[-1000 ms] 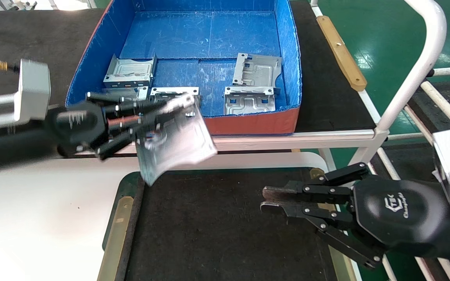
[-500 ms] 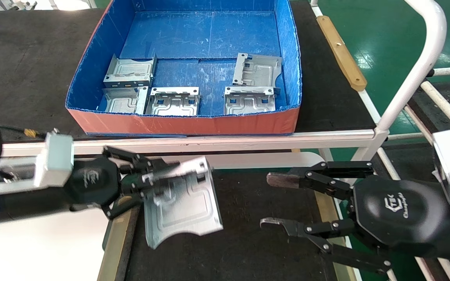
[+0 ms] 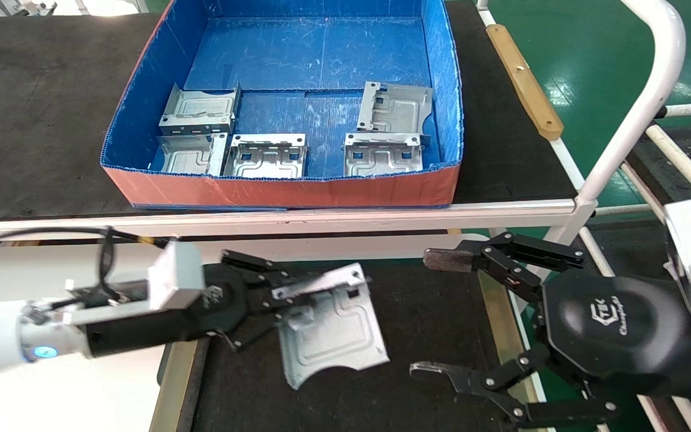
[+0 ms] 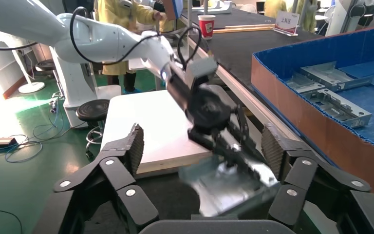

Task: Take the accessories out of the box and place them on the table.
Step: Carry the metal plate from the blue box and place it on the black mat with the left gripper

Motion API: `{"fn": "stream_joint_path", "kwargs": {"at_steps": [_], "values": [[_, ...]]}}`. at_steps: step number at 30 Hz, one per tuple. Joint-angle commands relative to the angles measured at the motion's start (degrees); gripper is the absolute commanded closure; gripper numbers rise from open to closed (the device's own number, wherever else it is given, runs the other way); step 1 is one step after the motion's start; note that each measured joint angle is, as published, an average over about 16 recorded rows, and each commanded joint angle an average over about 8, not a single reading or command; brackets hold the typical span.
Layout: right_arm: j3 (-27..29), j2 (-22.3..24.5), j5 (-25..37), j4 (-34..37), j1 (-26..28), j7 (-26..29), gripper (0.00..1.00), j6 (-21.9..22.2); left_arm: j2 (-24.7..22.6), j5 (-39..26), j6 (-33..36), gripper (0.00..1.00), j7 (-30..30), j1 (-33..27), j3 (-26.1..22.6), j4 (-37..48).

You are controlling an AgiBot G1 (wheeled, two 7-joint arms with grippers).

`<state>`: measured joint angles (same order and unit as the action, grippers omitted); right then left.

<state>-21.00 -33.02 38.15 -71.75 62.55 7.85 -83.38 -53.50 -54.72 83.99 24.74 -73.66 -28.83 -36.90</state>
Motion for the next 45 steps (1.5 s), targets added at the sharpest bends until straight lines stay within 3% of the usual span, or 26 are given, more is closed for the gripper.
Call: {"fn": "stream_joint_path", "kwargs": {"at_steps": [1, 13, 22, 29, 35, 45], "values": [[0.00, 0.00, 0.00, 0.00, 0.00, 0.00, 0.00, 0.00, -1.22, -0.07, -0.70, 1.00, 0.68, 0.56, -0.13, 0.34], [0.00, 0.00, 0.00, 0.00, 0.00, 0.00, 0.00, 0.00, -8.92, -2.88, -3.53, 1.00, 7.69, 1.23, -2.02, 4.86], [-0.01, 0.00, 0.00, 0.00, 0.00, 0.00, 0.00, 0.00, -15.89, -6.00, -7.38, 1.00, 16.56, -1.34, -3.44, 16.91], [-0.01, 0.00, -0.01, 0.00, 0.00, 0.00, 0.00, 0.00, -20.99, -7.82, -15.79, 1.00, 21.79, -4.19, -3.94, 26.07], [-0.01, 0.00, -0.01, 0.00, 0.00, -0.01, 0.00, 0.00, -23.57, -8.11, -19.91, 1.00, 24.00, -5.51, -4.17, 28.97], [-0.01, 0.00, -0.01, 0.00, 0.00, -0.01, 0.00, 0.01, -24.30, -6.30, -17.86, 1.00, 23.23, -5.13, -4.83, 27.94]]}}
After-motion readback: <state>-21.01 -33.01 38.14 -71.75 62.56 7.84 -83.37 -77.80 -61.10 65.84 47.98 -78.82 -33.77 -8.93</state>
